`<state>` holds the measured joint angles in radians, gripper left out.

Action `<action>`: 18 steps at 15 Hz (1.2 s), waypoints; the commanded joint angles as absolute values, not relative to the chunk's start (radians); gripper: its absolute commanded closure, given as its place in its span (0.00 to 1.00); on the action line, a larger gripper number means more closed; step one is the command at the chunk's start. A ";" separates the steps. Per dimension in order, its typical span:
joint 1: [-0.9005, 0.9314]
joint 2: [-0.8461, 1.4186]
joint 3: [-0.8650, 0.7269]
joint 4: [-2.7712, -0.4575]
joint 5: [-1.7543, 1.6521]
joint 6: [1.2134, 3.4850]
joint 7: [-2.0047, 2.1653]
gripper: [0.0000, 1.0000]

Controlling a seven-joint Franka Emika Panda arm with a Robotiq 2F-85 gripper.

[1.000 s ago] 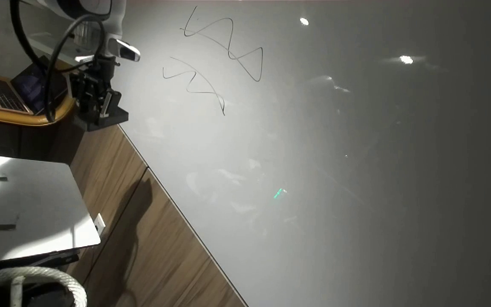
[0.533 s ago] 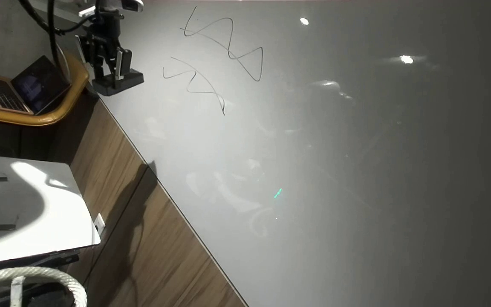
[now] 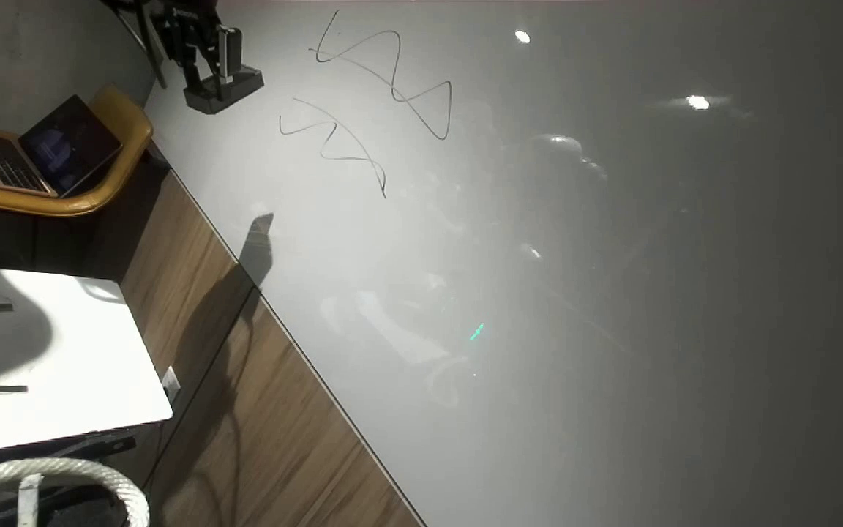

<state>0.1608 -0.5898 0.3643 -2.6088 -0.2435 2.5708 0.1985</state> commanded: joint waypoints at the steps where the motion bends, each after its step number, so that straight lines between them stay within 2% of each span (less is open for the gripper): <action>1: 0.100 -0.511 0.457 -2.545 -0.328 2.611 0.261 0.71; 13: -0.116 -0.107 0.614 -2.091 -0.760 2.540 0.376 0.71; 16: -0.110 -0.015 0.627 -1.948 -0.814 2.485 0.391 0.71; 17: 0.004 0.009 0.523 -1.904 -0.826 2.462 0.388 0.71; 18: 0.030 0.024 0.504 -1.868 -0.826 2.450 0.381 0.71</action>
<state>-0.0807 -0.0584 0.5871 -2.0113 -0.7819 2.5171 0.3689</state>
